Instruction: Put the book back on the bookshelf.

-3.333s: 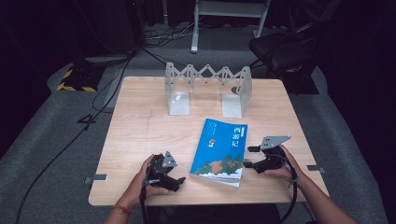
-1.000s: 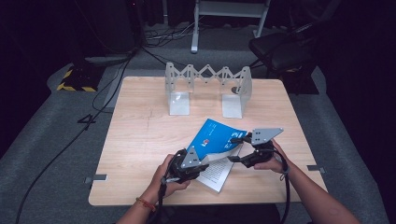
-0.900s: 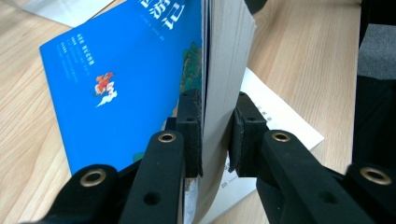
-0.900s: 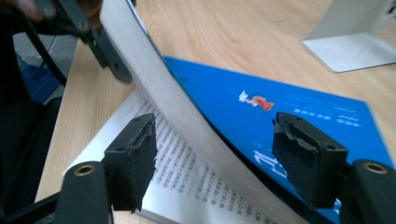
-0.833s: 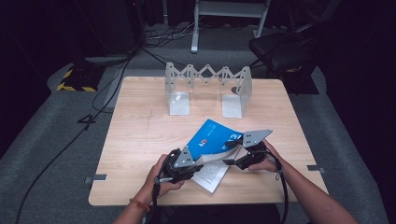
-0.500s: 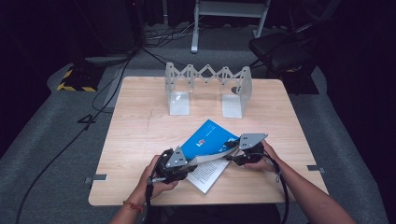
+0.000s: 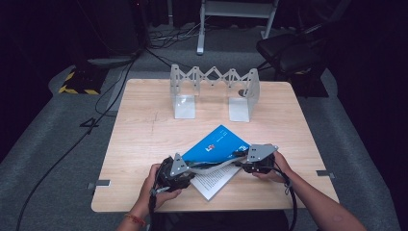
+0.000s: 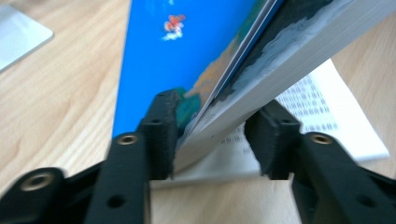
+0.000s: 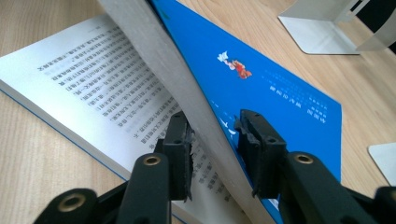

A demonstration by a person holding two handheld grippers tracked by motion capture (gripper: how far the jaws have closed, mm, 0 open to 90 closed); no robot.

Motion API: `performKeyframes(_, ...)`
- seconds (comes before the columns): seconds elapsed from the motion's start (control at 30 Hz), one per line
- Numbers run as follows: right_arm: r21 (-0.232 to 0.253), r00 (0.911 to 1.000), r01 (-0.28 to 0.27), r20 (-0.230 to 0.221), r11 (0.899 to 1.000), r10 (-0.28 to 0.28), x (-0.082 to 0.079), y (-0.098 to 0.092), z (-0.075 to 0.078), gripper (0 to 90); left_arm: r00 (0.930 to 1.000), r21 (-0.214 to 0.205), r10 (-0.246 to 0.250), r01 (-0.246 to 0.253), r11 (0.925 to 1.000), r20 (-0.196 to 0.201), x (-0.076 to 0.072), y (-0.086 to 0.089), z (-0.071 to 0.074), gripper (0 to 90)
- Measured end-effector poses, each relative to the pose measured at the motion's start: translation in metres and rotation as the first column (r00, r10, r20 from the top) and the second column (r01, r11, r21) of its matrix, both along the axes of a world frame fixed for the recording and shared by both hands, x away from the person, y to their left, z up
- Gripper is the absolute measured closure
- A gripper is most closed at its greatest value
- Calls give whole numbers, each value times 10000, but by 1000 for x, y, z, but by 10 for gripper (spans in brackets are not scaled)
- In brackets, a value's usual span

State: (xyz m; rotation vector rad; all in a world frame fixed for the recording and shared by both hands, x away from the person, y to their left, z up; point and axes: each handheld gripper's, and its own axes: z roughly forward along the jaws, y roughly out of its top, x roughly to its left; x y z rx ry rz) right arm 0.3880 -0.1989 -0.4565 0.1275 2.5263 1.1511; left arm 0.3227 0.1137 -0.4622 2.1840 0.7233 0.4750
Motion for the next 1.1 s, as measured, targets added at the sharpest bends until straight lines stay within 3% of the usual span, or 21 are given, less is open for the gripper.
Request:
performKeyframes(0.1,-17,9998,192,3,9998,-192,-5,-3,4,680,9990,534,-169,148,9985,407,7,-12,0,602)
performKeyframes(0.23,-46,9977,666,83,9978,-665,-9,-11,7,697,9984,263,-504,498,9984,238,27,-17,1,589)
performKeyframes(0.43,-67,9909,1345,-58,9909,-1345,-8,-26,9,710,9971,421,-758,755,9963,75,47,-33,3,557)
performKeyframes(0.5,-53,9901,1395,-127,9902,-1396,-8,-28,9,708,9973,419,-725,721,9965,79,46,-38,5,550)
performKeyframes(0.53,-38,9900,1401,-176,9901,-1401,-8,-29,8,708,9960,141,-891,890,9959,42,43,-39,6,536)
performKeyframes(0.67,-175,9912,1299,-243,9914,-1303,-7,-29,7,706,9934,30,-1097,1096,9940,334,30,-51,15,451)
performKeyframes(0.73,-173,9916,1267,-259,9918,-1271,-6,-29,8,705,9916,273,-1195,1182,9926,499,24,-59,19,424)
performKeyframes(0.8,-273,9922,1221,-215,9921,-1227,-6,-28,9,703,9902,245,-1282,1270,9916,554,21,-66,22,413)
performKeyframes(0.87,-344,9926,1186,-213,9923,-1194,-6,-27,9,699,9867,387,-1480,1456,9886,671,19,-73,23,436)
performKeyframes(0.93,-371,9932,1122,-280,9930,-1133,-5,-27,9,690,9855,521,-1466,1425,9884,857,19,-75,23,572)
performKeyframes(1.0,-303,9937,1062,-318,9939,-1072,-4,-28,8,670,9823,419,-1757,1733,9840,648,22,-72,21,646)
performKeyframes(1.1,78,9932,937,-707,9956,-929,1,-32,5,598,9795,355,-1952,1935,9804,496,22,-68,18,681)
